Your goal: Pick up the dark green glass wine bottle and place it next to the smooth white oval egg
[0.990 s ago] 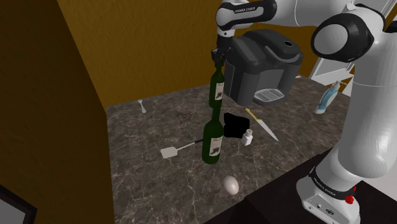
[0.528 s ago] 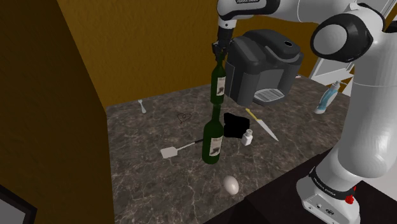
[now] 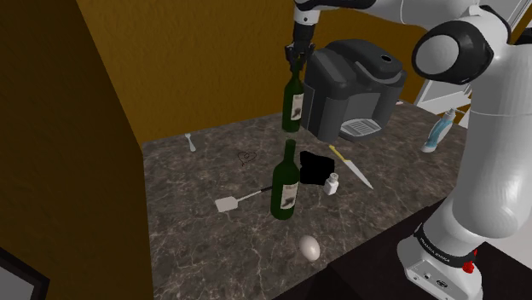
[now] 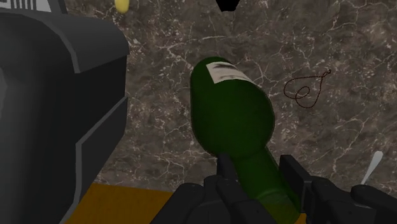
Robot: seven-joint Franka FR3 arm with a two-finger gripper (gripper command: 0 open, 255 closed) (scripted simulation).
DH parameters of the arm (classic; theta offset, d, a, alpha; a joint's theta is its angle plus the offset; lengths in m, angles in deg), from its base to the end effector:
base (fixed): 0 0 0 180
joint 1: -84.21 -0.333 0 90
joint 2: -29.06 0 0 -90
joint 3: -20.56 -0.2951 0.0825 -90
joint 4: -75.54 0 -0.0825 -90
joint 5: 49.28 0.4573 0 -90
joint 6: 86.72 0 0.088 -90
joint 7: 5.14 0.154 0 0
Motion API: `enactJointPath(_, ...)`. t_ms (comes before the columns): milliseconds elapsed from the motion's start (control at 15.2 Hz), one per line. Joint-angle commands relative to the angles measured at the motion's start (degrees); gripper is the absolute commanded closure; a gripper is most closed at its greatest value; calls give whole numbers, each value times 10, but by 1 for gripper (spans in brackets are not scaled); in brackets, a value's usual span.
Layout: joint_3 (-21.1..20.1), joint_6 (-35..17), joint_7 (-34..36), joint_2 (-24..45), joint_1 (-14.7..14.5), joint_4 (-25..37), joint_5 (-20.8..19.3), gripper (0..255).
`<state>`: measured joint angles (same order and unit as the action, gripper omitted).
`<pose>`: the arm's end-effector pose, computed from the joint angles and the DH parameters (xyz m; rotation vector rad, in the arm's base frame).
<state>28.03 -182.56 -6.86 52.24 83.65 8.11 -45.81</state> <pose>0.7487 -0.0651 0.5060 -3.1328 0.1270 -0.1487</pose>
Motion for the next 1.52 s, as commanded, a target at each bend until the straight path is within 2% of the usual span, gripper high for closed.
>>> enactJointPath(0, 0, 20, 1, 7, 1, 27, 1, 255)
enactJointPath(66, 0, 25, 1, 9, 1, 34, 1, 255)
enactJointPath(330, -10, -14, 42, -72, -36, -85, -15, 255)
enactJointPath(726, -34, -46, 112, -163, -82, -208, -35, 255)
enactJointPath(1452, -101, -67, 251, -269, -153, -337, -51, 255)
